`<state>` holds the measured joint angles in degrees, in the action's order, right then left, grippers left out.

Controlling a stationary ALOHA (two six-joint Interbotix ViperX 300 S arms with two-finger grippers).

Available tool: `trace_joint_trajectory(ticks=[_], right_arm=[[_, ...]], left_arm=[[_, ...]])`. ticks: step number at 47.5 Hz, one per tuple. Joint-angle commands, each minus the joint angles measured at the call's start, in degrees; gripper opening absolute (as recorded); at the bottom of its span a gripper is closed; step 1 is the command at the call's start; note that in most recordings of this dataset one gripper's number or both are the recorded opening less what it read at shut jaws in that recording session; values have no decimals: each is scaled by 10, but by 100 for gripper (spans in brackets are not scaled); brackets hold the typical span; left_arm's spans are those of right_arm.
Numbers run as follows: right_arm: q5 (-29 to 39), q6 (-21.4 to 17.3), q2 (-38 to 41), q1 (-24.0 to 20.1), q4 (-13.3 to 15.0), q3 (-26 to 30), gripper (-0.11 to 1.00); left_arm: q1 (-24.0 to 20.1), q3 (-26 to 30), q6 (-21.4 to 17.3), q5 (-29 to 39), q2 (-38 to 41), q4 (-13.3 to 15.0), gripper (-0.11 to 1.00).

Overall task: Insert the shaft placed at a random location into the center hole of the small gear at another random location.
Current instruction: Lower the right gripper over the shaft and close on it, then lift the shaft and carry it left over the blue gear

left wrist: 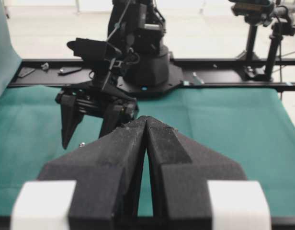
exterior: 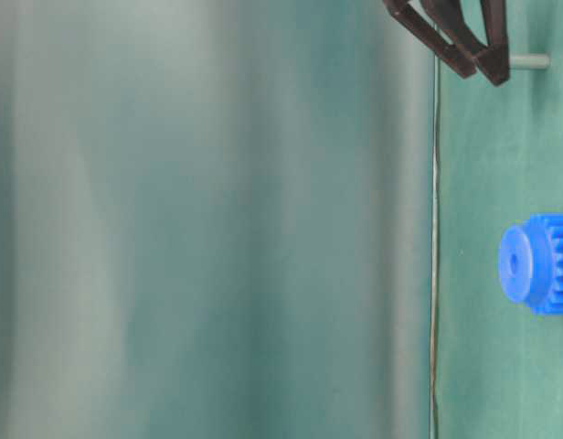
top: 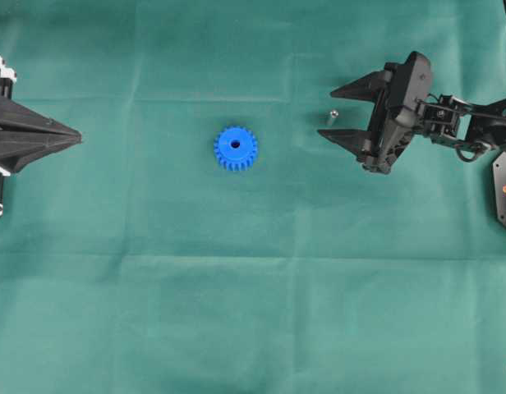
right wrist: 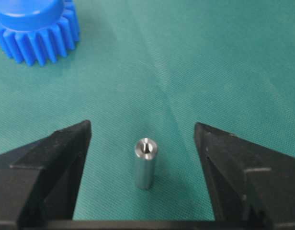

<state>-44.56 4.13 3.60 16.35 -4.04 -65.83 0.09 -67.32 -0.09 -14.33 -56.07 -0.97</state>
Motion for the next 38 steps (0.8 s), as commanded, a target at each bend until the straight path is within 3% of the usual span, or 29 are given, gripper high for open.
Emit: trace_joint_trajectory(ticks=[1,7,16,18,31,38], right_arm=[[-10,4,-4,3,-2,9,83],[-8,4,-4,2,-3,7,71],[-7,4,-4,3,-3,8,19],[-7,4,-4,2,-2,9,13],[-6,4,-6,2,-1,11,12],[24,5,-47,2,-1,17,12]], left_arm=[[1,11,0,0,5,-2,0],[1,11,2,8,4,-2,0],[2,11,3,11,4,-2,0],[1,11,3,11,4,-1,0],[1,11,3,11,6,-2,0],[1,10,3,11,6,-2,0]])
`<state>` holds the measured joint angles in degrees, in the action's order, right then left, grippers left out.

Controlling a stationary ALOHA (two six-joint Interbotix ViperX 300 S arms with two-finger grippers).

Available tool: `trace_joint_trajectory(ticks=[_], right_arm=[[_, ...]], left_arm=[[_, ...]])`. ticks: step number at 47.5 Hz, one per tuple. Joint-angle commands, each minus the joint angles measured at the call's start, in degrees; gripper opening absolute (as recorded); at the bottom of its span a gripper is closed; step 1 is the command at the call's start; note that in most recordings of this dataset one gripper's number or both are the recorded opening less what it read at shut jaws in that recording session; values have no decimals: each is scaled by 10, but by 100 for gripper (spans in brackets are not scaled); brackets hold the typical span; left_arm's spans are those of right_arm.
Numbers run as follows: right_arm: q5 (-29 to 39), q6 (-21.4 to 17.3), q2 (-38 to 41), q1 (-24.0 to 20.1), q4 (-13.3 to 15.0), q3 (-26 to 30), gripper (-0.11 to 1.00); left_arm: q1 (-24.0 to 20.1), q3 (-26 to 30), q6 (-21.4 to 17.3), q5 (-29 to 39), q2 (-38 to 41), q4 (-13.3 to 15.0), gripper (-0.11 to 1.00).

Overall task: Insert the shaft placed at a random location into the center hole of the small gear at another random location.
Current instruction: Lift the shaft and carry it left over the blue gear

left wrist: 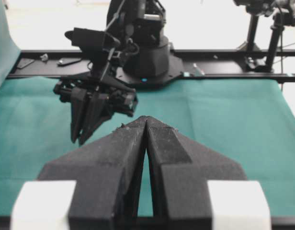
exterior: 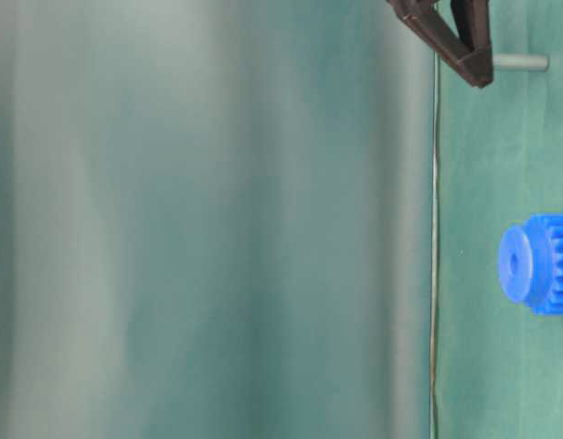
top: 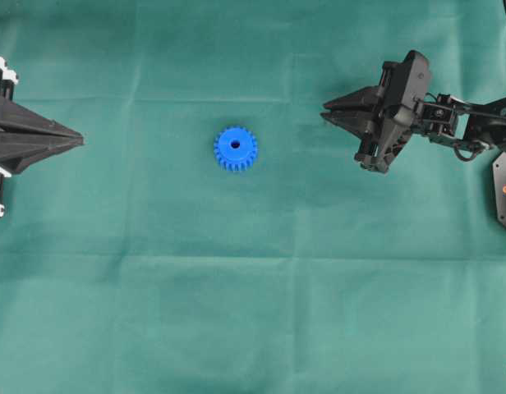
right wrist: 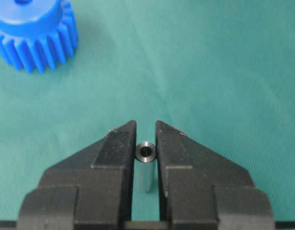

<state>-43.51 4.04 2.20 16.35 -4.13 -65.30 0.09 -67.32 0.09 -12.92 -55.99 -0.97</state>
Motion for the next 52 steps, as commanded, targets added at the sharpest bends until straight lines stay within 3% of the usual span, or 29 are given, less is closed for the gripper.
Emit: trace_joint_trajectory(ticks=[1,15,35,52], right_arm=[[21,6,-43,2,0,12,12],[168,9,-159,2,9,29,12],[171,7,-156,-1,9,35,12],[175,5,-80,-45,8,121,12]], left_arm=[[1,10,1,-3,5,-2,0],[1,11,0,-3,5,-2,0],[1,11,1,-3,6,-2,0],[1,10,2,2,7,-2,0]])
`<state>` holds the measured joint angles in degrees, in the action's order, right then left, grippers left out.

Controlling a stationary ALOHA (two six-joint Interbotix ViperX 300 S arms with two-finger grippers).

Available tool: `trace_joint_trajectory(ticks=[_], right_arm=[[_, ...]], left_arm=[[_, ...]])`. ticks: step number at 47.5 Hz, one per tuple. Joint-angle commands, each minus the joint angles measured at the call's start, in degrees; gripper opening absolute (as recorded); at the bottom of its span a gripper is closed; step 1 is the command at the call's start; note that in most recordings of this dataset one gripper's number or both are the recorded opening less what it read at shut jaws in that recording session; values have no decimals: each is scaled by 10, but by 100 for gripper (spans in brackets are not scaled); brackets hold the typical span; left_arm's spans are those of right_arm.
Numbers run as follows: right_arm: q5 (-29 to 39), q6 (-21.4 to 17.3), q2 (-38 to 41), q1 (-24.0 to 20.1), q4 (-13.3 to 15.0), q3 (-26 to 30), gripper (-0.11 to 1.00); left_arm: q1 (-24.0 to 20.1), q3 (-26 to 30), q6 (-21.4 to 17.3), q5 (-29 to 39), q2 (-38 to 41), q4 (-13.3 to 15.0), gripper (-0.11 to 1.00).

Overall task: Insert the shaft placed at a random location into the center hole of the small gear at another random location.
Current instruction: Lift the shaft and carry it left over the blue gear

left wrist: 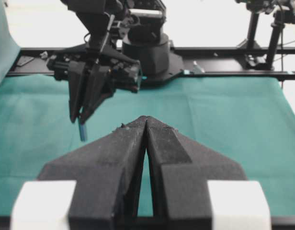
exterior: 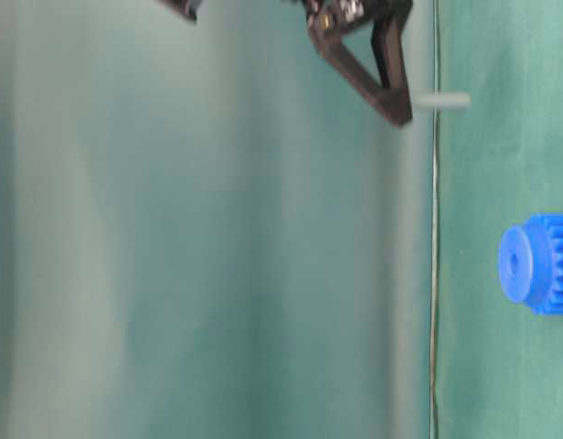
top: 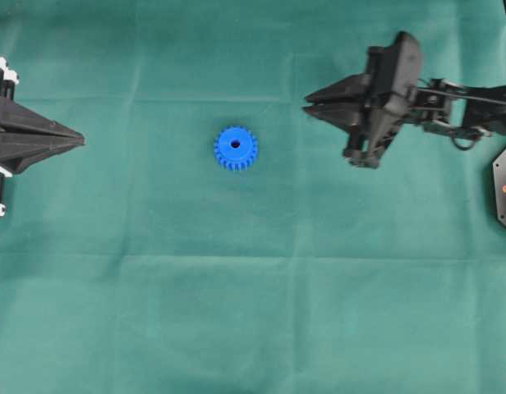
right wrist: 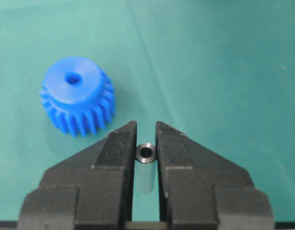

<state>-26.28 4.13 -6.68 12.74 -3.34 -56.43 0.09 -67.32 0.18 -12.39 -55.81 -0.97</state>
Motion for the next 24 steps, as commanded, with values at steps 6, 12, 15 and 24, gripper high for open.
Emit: trace_joint_trajectory(ticks=[6,12,15,24], right_arm=[[7,4,40,-25,0,76,12],[16,5,65,-40,1,116,12],[23,6,76,-46,1,134,12],[44,7,104,-61,1,178,12]], left_arm=[[1,10,1,-4,5,-2,0],[1,10,1,-4,5,-2,0],[1,10,1,-4,5,-2,0],[1,10,1,-4,5,-2,0]])
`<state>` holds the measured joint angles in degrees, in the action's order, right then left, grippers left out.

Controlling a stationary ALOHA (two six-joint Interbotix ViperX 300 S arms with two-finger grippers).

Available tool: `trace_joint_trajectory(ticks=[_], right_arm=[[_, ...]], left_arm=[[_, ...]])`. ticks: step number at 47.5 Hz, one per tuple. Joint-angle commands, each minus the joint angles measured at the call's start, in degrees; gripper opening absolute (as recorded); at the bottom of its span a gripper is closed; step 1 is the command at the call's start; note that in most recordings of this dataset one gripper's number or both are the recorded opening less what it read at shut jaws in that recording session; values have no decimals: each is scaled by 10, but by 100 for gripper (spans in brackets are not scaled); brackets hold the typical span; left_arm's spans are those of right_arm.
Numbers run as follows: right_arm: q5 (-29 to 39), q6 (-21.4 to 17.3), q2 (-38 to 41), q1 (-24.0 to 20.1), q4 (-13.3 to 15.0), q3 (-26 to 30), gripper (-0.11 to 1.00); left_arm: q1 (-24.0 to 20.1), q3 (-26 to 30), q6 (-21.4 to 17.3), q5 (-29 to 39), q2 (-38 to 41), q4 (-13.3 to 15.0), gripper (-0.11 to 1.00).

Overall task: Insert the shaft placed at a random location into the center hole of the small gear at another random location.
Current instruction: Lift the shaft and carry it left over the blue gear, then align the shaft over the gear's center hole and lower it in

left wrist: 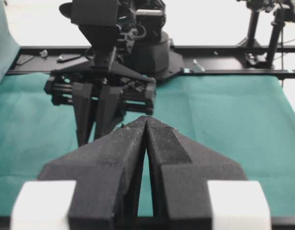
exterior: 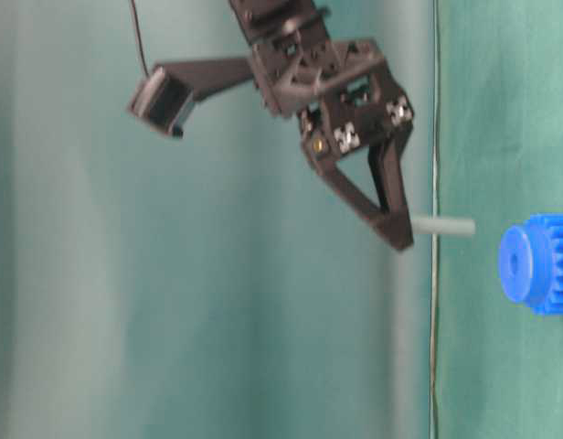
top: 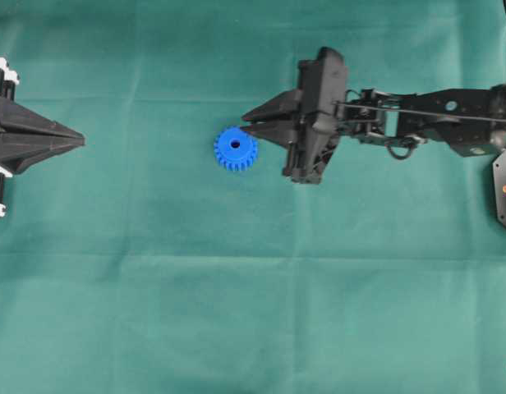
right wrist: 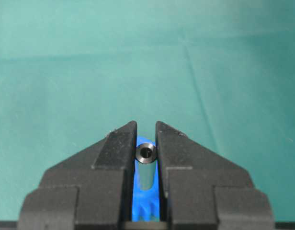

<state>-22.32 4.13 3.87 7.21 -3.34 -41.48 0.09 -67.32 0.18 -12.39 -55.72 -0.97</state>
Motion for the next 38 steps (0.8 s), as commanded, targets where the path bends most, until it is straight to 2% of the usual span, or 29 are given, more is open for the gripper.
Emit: trace_joint_trajectory(ticks=[1,13,38], right_arm=[[5,7,0,-6,1,32,12],[7,7,18,-11,1,52,12],[-16,7,53,-11,-1,52,12]], left_arm=[[1,10,1,-3,4,-2,0],[1,10,1,1,4,-2,0],[1,10,1,5,4,-2,0]])
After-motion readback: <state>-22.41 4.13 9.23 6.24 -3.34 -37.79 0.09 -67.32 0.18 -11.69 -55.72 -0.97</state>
